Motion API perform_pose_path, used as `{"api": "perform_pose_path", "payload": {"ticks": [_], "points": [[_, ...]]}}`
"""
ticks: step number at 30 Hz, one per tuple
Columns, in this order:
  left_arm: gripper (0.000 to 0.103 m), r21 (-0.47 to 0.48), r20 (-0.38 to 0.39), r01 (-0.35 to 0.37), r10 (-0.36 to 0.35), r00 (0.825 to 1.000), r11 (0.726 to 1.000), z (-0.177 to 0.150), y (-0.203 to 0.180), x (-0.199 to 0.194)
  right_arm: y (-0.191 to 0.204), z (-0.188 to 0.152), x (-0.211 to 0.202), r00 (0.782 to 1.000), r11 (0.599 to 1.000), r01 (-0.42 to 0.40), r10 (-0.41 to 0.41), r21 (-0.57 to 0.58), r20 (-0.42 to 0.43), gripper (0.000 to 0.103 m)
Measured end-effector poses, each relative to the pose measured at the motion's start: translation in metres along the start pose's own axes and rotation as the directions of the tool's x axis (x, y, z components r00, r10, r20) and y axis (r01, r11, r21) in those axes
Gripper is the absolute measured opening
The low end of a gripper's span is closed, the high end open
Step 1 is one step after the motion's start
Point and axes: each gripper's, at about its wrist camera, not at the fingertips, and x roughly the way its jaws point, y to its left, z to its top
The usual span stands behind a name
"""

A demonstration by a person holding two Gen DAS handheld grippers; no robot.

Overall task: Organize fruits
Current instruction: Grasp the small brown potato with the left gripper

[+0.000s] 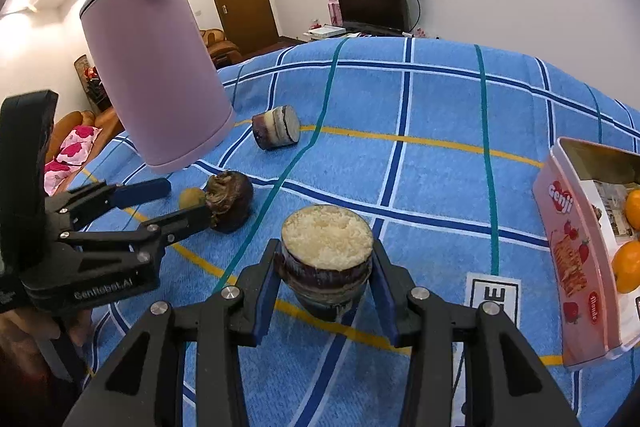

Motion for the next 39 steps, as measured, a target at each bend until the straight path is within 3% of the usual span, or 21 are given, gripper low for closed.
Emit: {"api": "perform_pose_path", "payload": {"ticks": [3, 6, 11, 12, 14, 18, 20, 22, 25, 26, 33, 36, 39], "points": [[0.069, -0.066, -0.033, -0.059, 0.057, 0.998, 0.996, 0.000, 0.015, 0.009, 0.000, 0.000, 0.000, 1.000, 1.000, -0.003, 0.003, -0.002, 0.000, 0.044], [0.068, -0.053, -0.057, -0.129, 0.126, 0.990, 0.990, 0.000, 0.014, 0.018, 0.001, 0.000, 0.001, 1.000, 1.000, -0.007, 0.007, -0.002, -0.003, 0.044], [0.066, -0.043, -0.026, -0.077, 0.076, 0.997, 0.996, 0.007, 0.005, 0.019, 0.000, 0.000, 0.001, 1.000, 1.000, -0.007, 0.007, 0.003, 0.000, 0.044], [0.065, -0.035, -0.039, -0.075, 0.073, 0.997, 0.997, 0.008, 0.004, 0.022, 0.000, 0.000, 0.000, 1.000, 1.000, -0.005, 0.005, 0.004, 0.001, 0.044], [0.048, -0.040, -0.047, -0.047, 0.045, 0.998, 0.998, 0.009, 0.004, 0.025, 0.000, 0.000, 0.000, 1.000, 1.000, -0.003, 0.003, 0.007, 0.002, 0.044], [0.034, -0.091, -0.047, -0.028, 0.024, 0.999, 0.995, 0.010, 0.013, 0.025, -0.001, 0.000, 0.001, 1.000, 1.000, 0.000, 0.000, 0.009, 0.002, 0.044], [0.034, -0.110, -0.043, -0.016, 0.011, 0.999, 0.994, 0.010, 0.017, 0.025, 0.000, 0.000, 0.001, 1.000, 1.000, 0.002, -0.002, 0.006, 0.001, 0.044], [0.038, -0.115, -0.033, -0.054, 0.050, 0.998, 0.992, 0.010, 0.018, 0.022, 0.000, 0.000, 0.000, 1.000, 1.000, 0.005, -0.005, 0.005, 0.004, 0.044], [0.063, -0.120, -0.012, -0.069, 0.068, 0.998, 0.990, 0.010, 0.017, 0.017, 0.001, 0.000, -0.001, 1.000, 1.000, 0.009, -0.009, 0.003, 0.012, 0.044], [0.066, -0.122, -0.008, -0.067, 0.067, 0.998, 0.990, 0.010, 0.017, 0.017, 0.001, 0.000, -0.001, 1.000, 1.000, 0.008, -0.008, 0.001, 0.009, 0.044], [0.065, -0.092, -0.020, -0.094, 0.092, 0.996, 0.991, 0.024, 0.007, 0.026, -0.002, 0.000, 0.003, 1.000, 1.000, -0.010, 0.011, 0.009, -0.007, 0.044], [0.046, -0.074, -0.062, -0.104, 0.099, 0.993, 0.992, 0.025, 0.007, 0.037, -0.005, 0.001, 0.003, 1.000, 1.000, -0.013, 0.013, 0.017, -0.010, 0.044], [0.045, -0.084, -0.056, -0.078, 0.073, 0.996, 0.993, 0.020, 0.011, 0.035, -0.007, 0.002, 0.002, 1.000, 1.000, -0.006, 0.007, 0.020, -0.005, 0.044]]}}
